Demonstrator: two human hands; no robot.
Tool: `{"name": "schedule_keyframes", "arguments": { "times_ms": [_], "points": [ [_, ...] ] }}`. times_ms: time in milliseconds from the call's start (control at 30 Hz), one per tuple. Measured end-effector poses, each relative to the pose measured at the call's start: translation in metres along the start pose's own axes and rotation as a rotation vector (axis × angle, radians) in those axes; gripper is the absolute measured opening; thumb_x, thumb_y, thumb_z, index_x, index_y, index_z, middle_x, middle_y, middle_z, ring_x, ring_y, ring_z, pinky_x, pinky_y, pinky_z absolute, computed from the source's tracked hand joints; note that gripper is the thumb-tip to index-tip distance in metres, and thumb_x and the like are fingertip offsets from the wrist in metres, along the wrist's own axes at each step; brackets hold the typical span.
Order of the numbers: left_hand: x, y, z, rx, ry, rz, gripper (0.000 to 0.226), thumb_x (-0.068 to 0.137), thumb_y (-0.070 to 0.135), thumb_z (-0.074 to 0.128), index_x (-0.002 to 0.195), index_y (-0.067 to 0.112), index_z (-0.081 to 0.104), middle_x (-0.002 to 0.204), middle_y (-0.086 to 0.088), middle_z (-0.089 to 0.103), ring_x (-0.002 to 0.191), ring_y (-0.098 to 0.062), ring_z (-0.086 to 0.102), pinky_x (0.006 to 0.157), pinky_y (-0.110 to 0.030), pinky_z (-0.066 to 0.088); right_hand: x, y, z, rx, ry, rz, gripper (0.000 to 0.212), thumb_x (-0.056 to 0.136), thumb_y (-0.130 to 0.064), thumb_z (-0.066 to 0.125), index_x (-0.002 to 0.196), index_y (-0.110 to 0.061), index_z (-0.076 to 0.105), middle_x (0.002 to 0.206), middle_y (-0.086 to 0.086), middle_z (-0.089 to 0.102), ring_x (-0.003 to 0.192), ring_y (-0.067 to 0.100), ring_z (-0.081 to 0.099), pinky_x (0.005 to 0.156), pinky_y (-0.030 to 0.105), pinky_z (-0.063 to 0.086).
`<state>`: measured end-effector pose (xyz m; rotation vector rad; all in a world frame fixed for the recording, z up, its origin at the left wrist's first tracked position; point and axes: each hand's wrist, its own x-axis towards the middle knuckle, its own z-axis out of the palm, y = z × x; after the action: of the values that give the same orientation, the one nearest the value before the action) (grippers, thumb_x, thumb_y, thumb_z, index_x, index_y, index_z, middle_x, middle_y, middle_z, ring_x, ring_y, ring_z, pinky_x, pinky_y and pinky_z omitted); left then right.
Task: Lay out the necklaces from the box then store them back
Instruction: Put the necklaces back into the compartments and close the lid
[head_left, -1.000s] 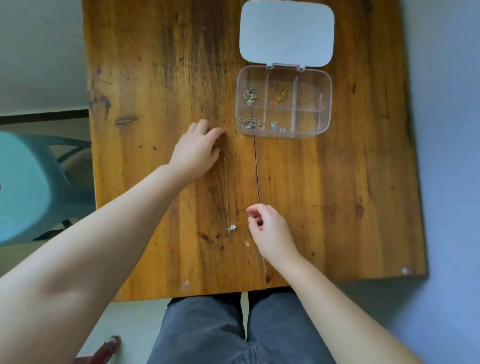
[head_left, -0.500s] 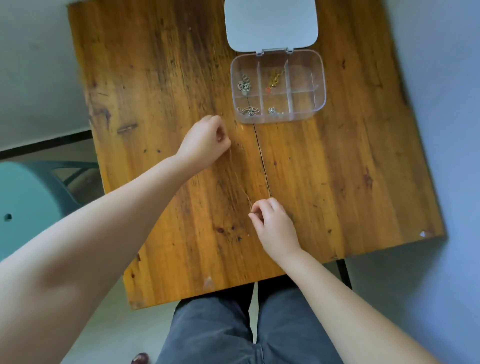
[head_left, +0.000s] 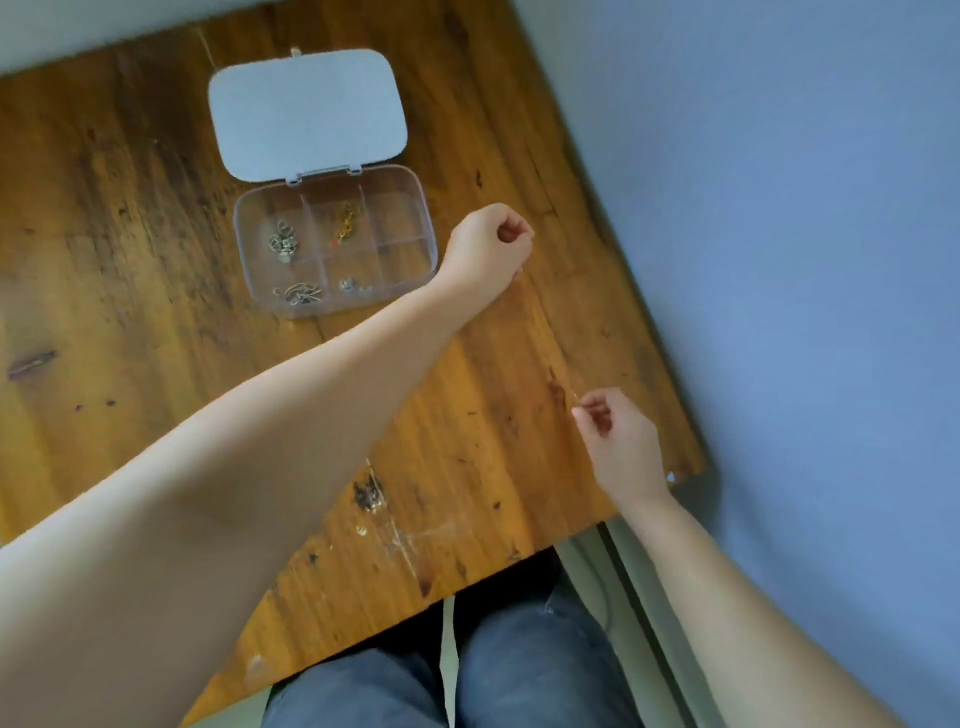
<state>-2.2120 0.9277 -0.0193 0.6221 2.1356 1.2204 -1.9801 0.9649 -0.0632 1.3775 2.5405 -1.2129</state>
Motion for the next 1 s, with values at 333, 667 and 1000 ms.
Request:
{"name": "schedule_keyframes", "arguments": {
  "times_ms": [333, 667, 1000],
  "points": [
    [0.023, -0.01, 0.049, 0.287, -0.088, 0.011, 0.021, 0.093, 0.011, 0.049, 0.109, 0.011, 0.063, 0.112, -0.007, 0.062, 0.1, -0.016, 0.056, 0.079, -0.021, 0.045, 0.013, 0.021, -0.004, 0.032, 0.073, 0.085, 0.014, 0.095, -0.02, 0.05, 0.096, -0.017, 0.064, 0.096, -0.006, 0.056, 0.081, 0.002, 0.052, 0.065, 0.005, 0.036],
    [-0.007, -0.037, -0.114, 0.159, 0.423, -0.096, 0.02, 0.094, 0.013, 0.045, 0.102, 0.018, 0.063, 0.093, 0.002, 0.063, 0.074, -0.004, 0.055, 0.057, -0.005, 0.042, 0.116, -0.092, -0.007, 0.201, -0.038, -0.047, 0.024, 0.099, -0.022, 0.036, 0.096, -0.023, 0.06, 0.084, -0.008, 0.064, 0.074, 0.004, 0.061, 0.063, 0.016, 0.043],
    [0.057, -0.086, -0.206, -0.313, 0.641, -0.643, 0.05, 0.091, 0.017, 0.053, 0.139, 0.008, 0.039, 0.138, -0.014, 0.05, 0.125, -0.03, 0.049, 0.096, -0.038, 0.046, 0.241, -0.26, 0.075, 0.351, -0.401, -0.005, 0.048, 0.097, -0.021, 0.047, 0.142, -0.011, 0.034, 0.144, 0.007, 0.046, 0.127, 0.024, 0.048, 0.085, 0.03, 0.053]
  ]
}}
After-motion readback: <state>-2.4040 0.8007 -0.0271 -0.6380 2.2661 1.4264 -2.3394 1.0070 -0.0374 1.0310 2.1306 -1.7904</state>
